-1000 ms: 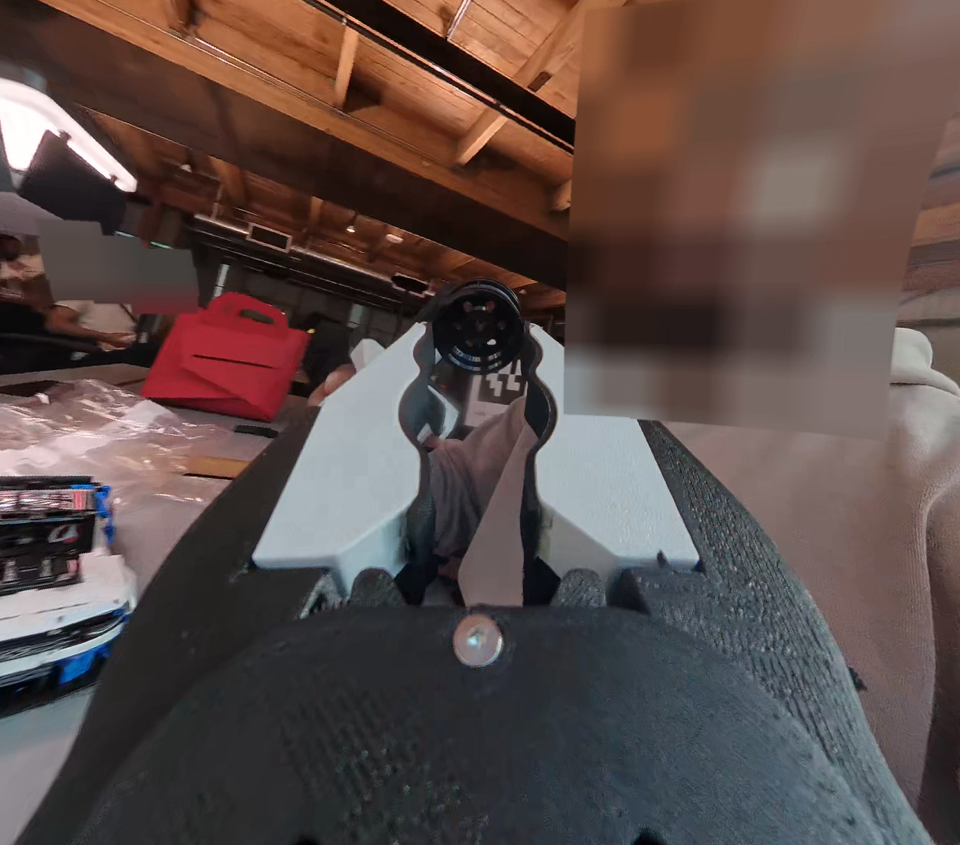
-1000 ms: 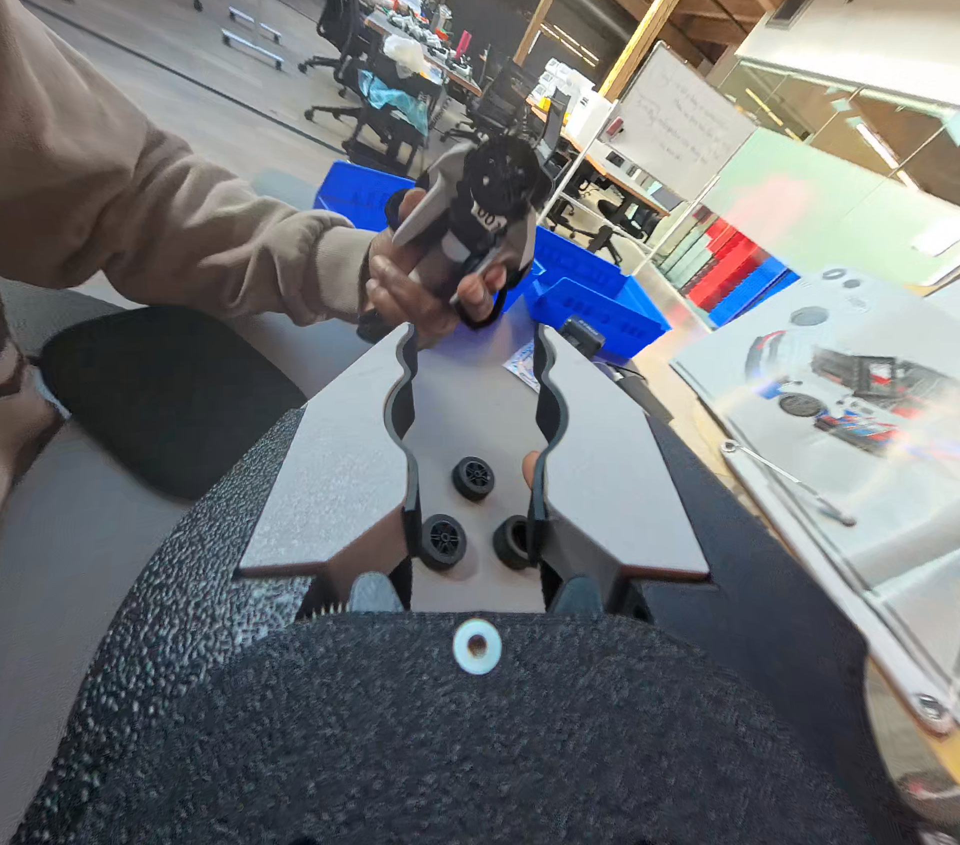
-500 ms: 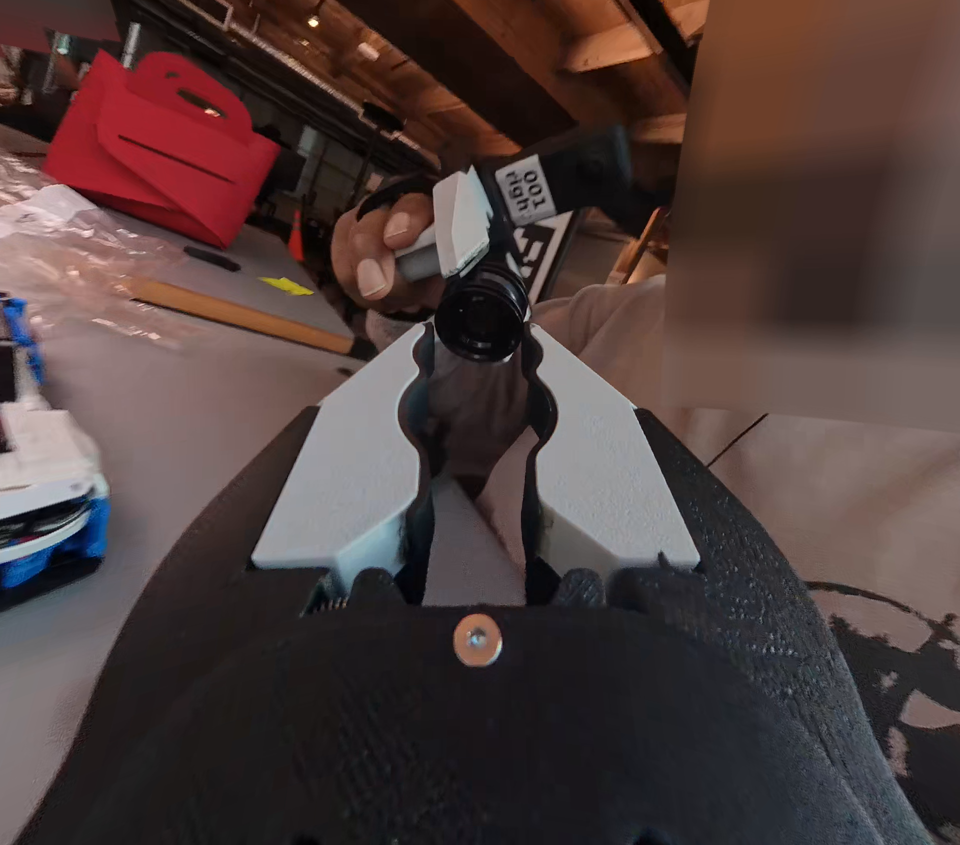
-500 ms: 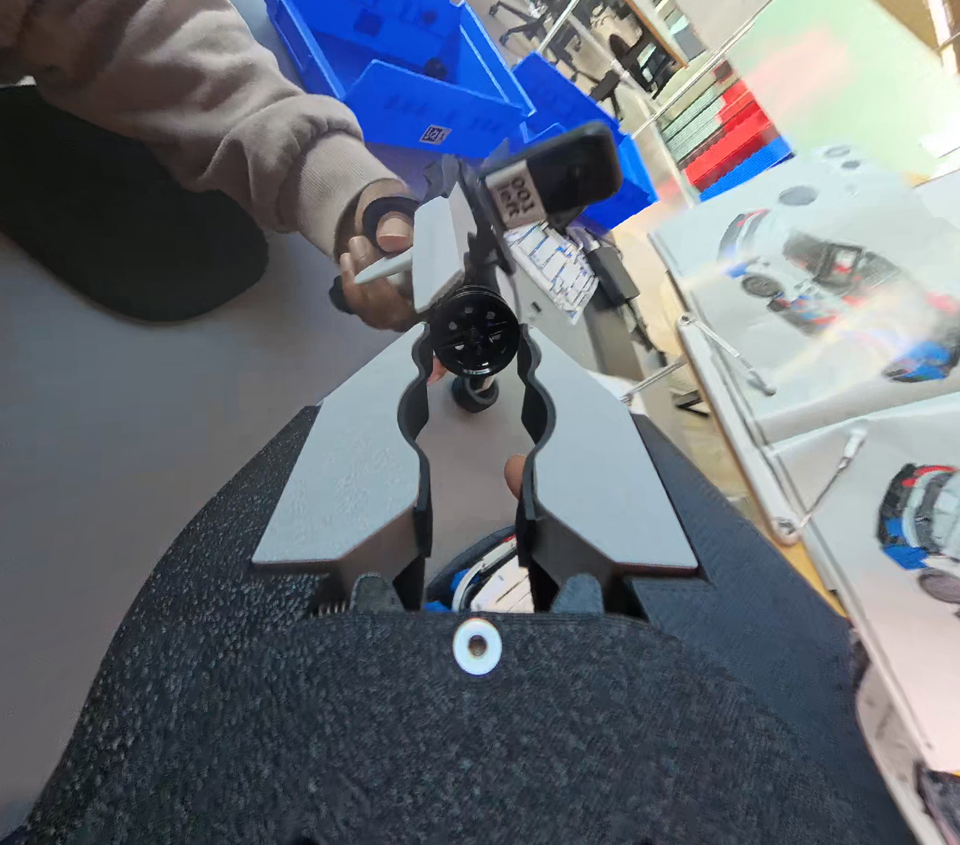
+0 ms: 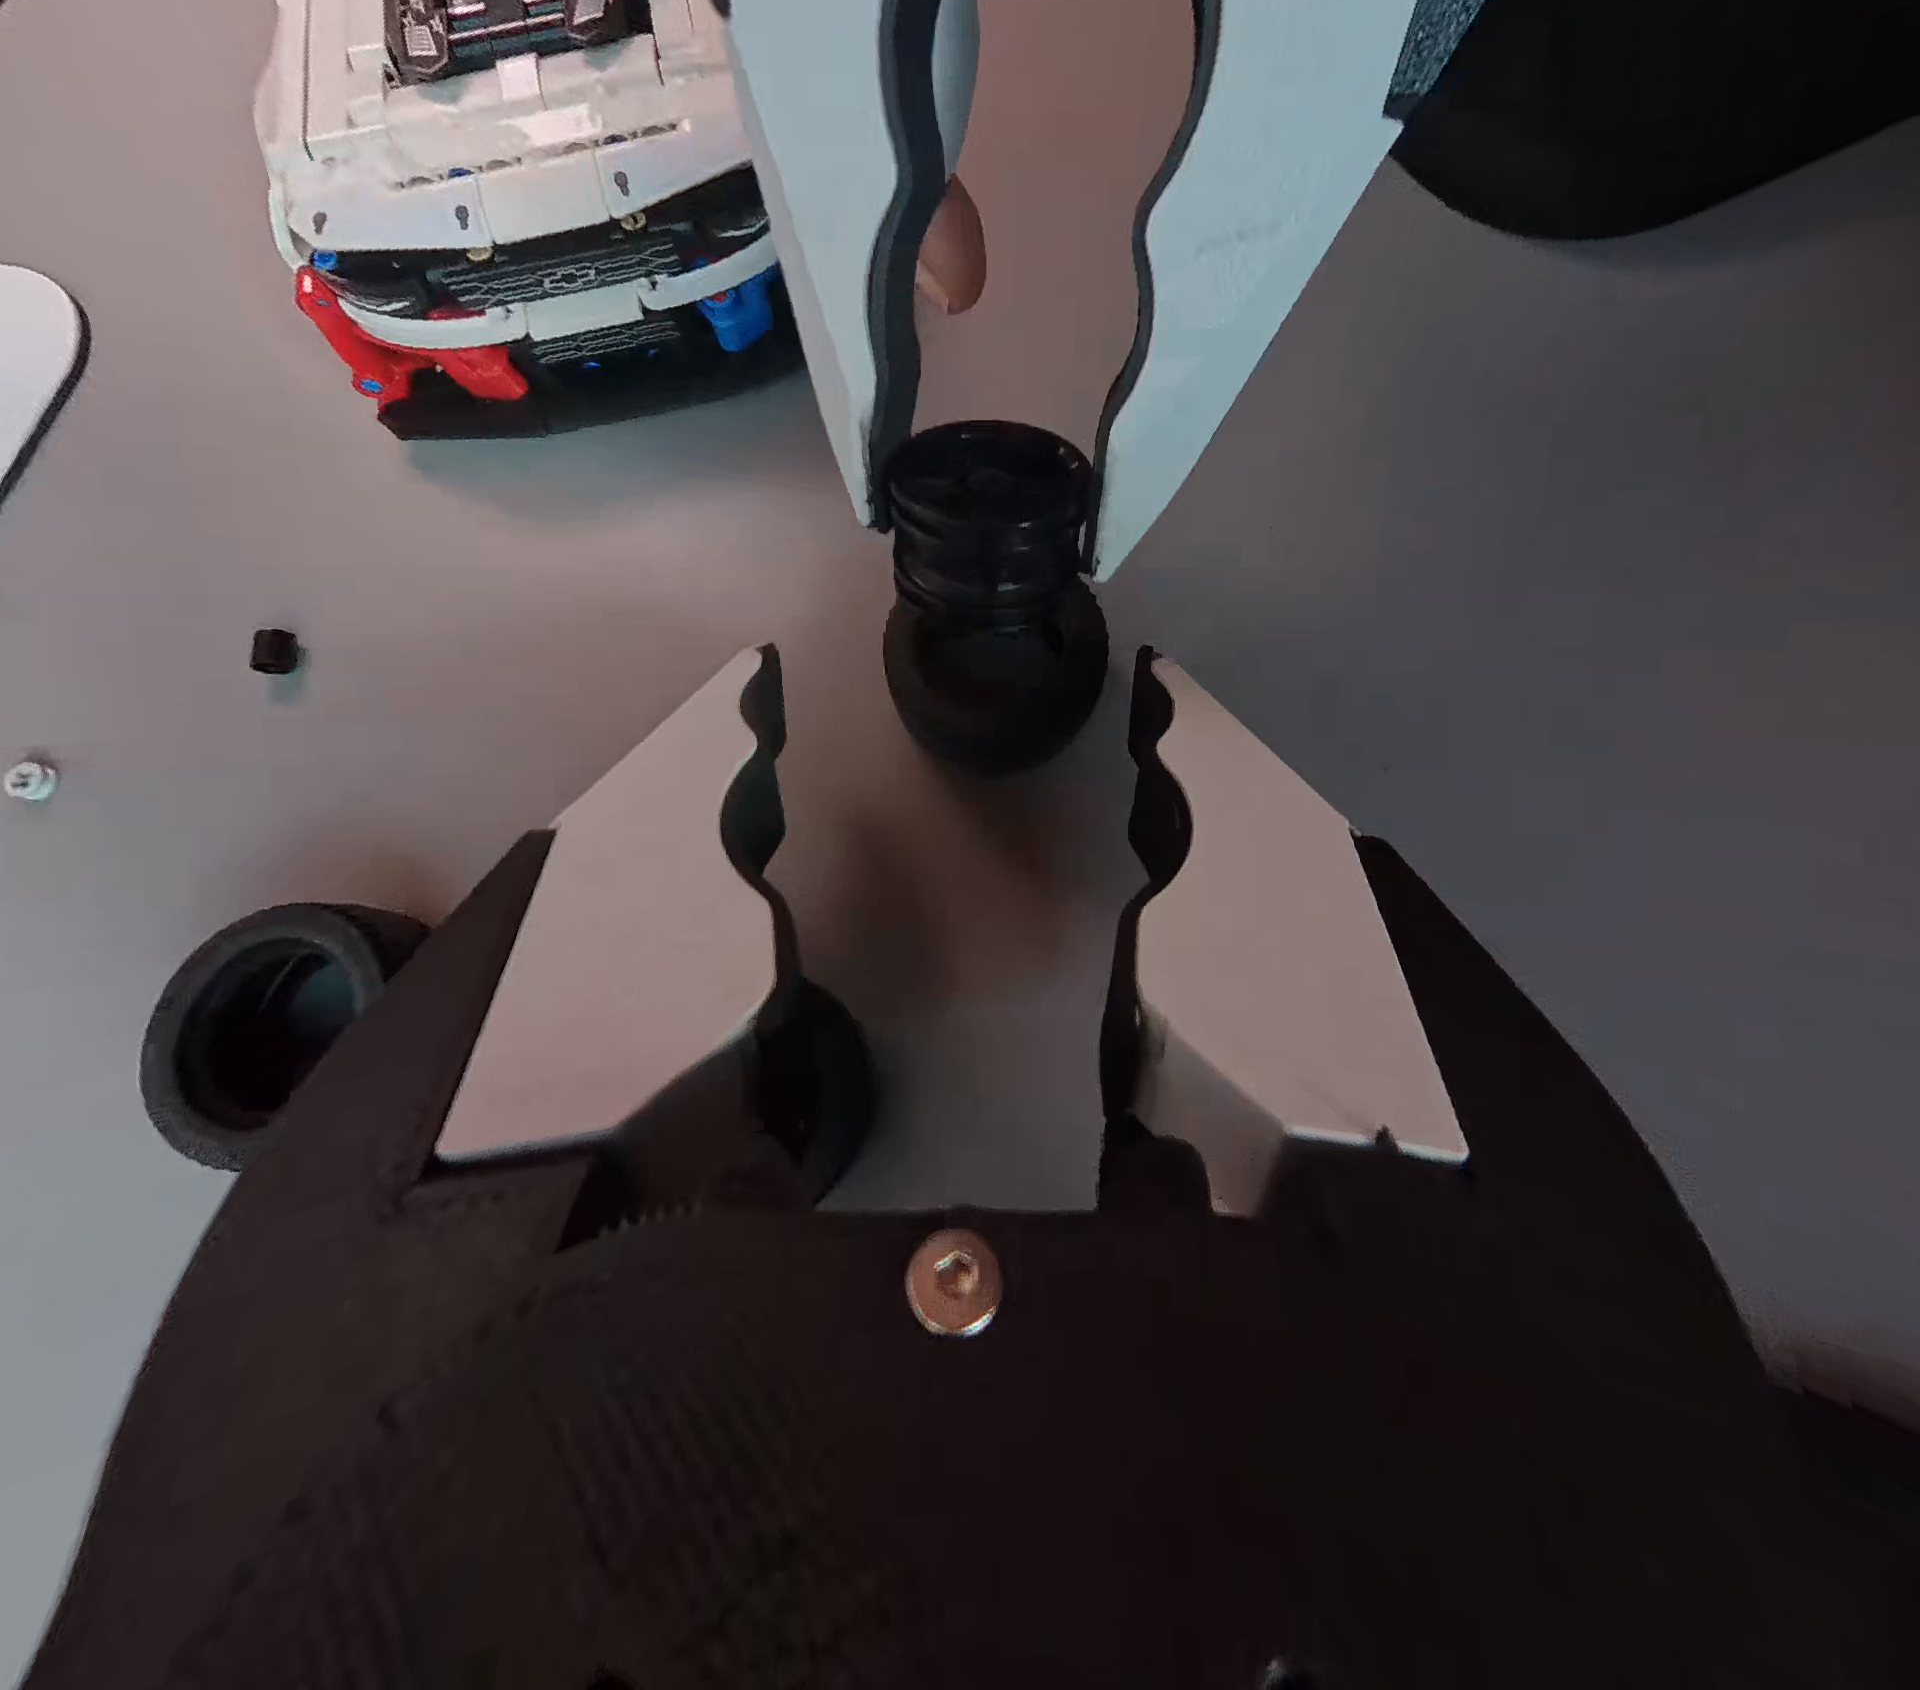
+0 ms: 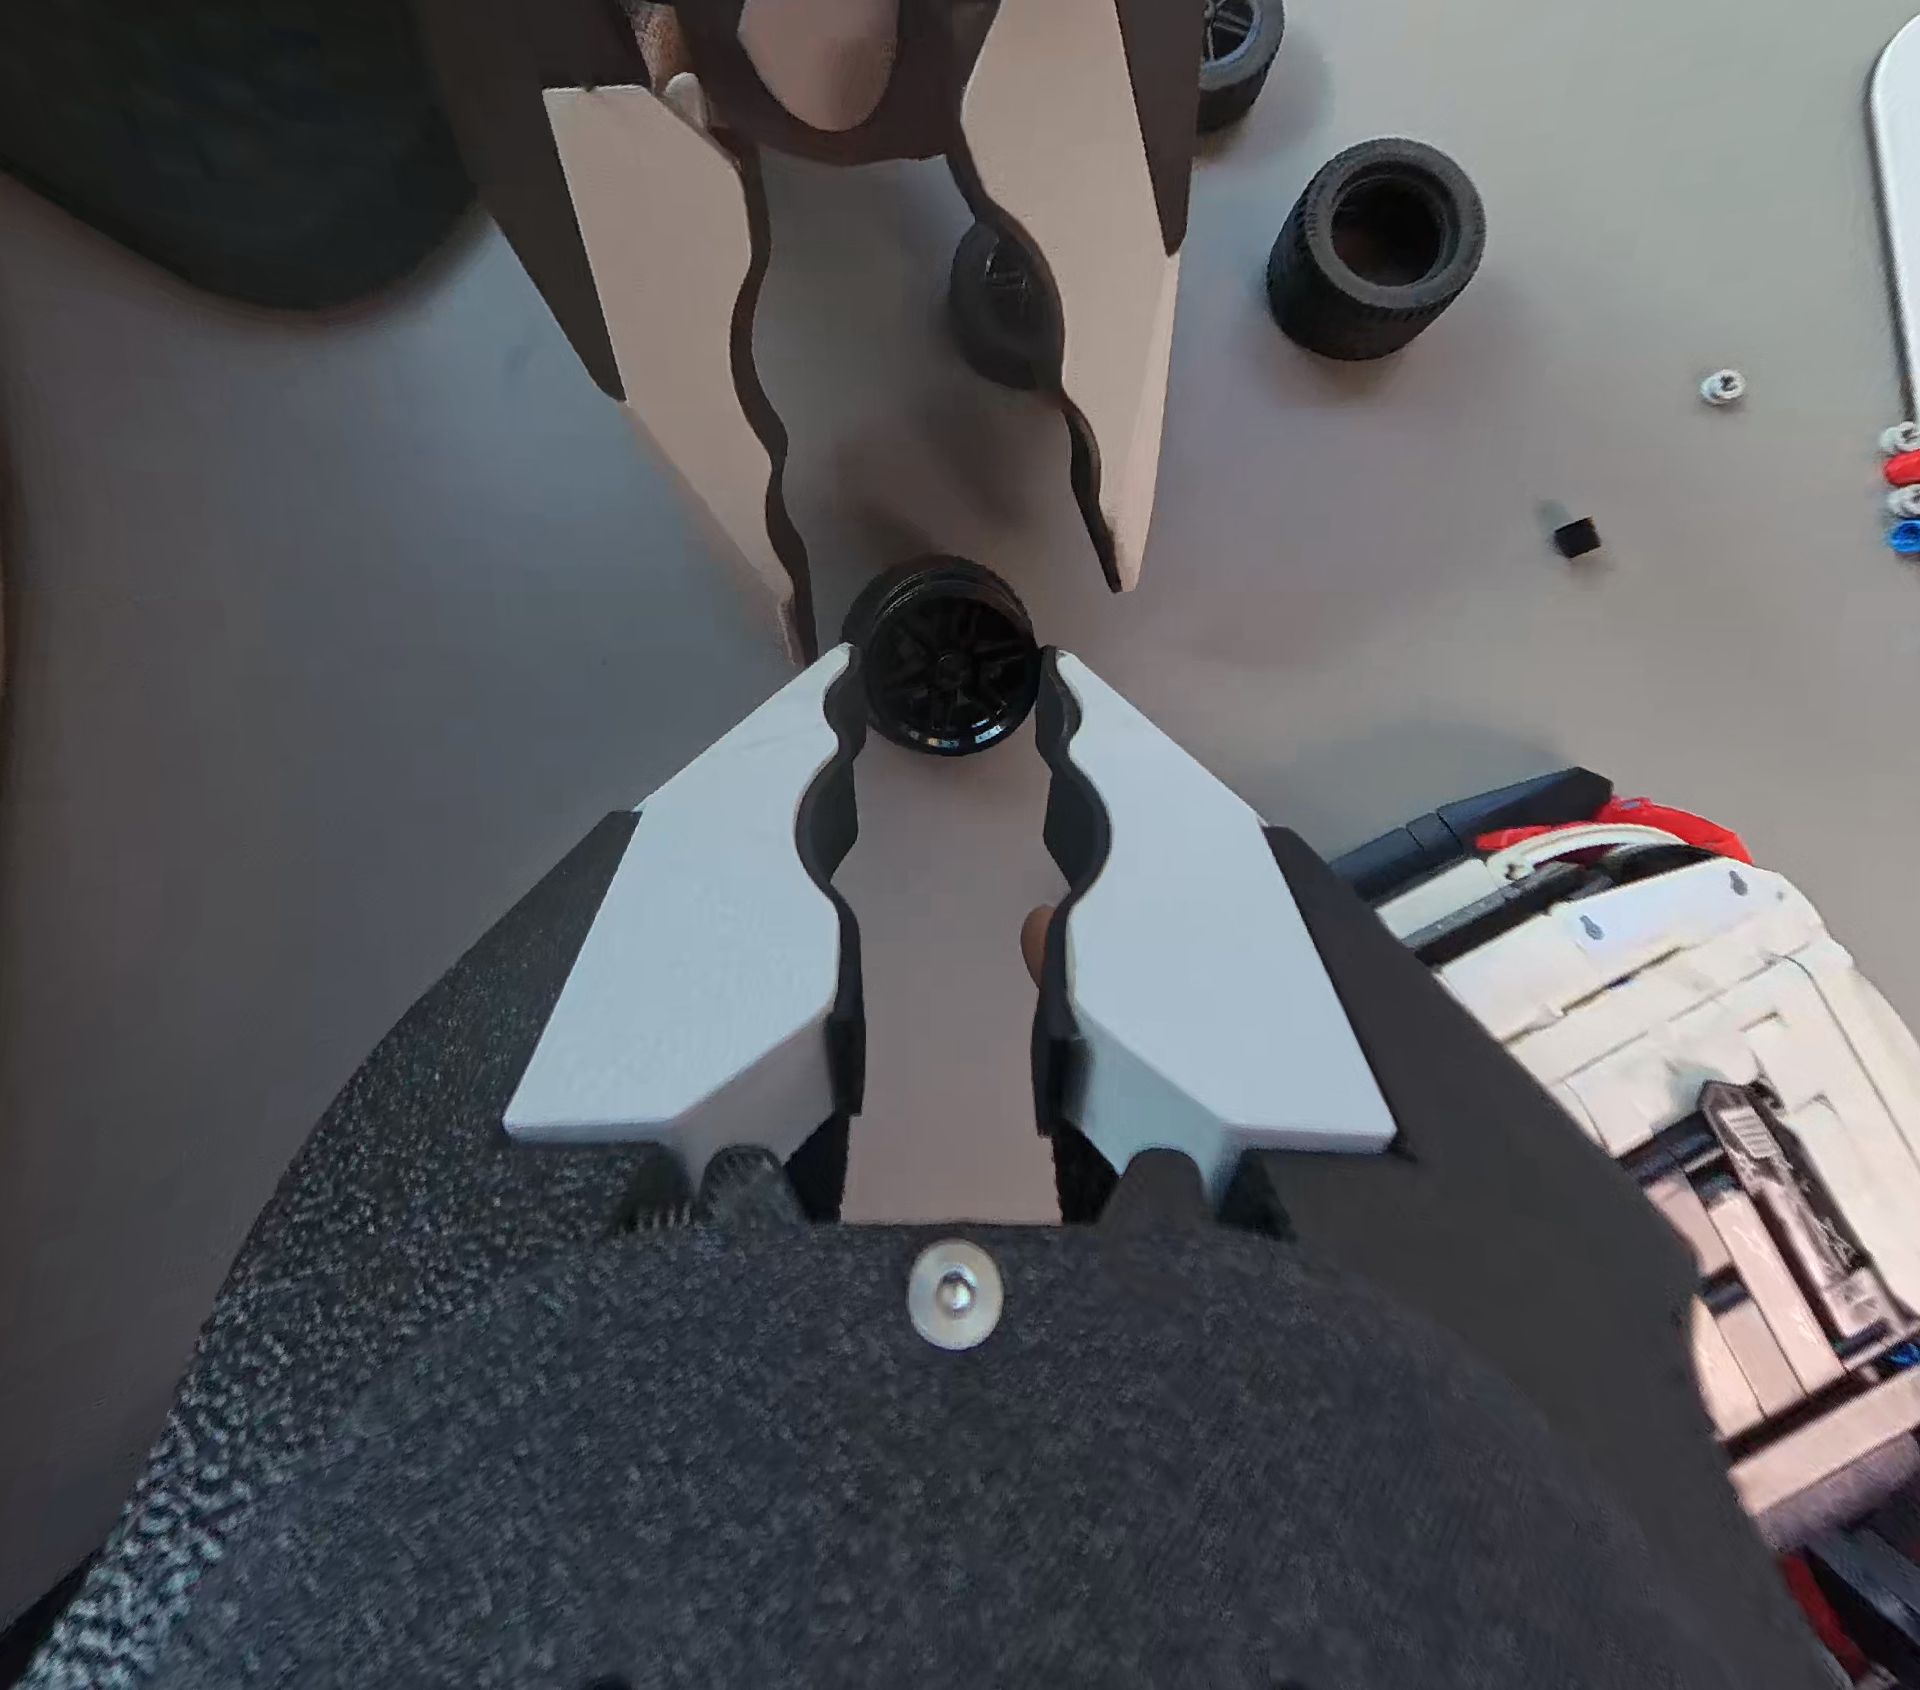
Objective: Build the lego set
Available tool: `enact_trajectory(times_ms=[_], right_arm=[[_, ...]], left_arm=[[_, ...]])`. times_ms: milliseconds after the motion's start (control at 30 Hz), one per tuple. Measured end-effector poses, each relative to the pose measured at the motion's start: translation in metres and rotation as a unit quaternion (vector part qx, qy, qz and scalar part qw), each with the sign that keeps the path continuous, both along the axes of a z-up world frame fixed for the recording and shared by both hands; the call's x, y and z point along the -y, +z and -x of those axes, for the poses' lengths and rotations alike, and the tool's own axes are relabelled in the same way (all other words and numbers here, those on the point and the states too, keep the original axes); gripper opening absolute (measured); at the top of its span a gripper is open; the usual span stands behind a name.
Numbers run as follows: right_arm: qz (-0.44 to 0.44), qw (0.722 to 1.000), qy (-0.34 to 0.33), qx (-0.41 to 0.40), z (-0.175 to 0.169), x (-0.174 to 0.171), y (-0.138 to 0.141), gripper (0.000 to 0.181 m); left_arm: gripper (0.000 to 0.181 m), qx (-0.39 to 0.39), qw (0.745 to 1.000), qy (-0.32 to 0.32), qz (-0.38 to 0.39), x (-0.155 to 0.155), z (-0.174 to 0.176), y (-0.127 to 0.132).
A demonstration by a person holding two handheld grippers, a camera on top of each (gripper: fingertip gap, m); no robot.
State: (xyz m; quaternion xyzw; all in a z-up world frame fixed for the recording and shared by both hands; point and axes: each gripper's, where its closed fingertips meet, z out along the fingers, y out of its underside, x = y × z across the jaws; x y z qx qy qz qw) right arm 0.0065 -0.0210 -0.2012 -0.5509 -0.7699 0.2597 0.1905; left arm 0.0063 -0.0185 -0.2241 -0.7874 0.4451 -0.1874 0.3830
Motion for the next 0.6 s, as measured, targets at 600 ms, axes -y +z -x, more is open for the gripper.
enact_trajectory(times_ms=[600], right_arm=[[-0.028,0.991,0.030,0.130,0.005,0.005,-0.020,0.030]], left_arm=[[0.042,-0.020,0.996,-0.053,-0.069,0.007,-0.002,-0.008]])
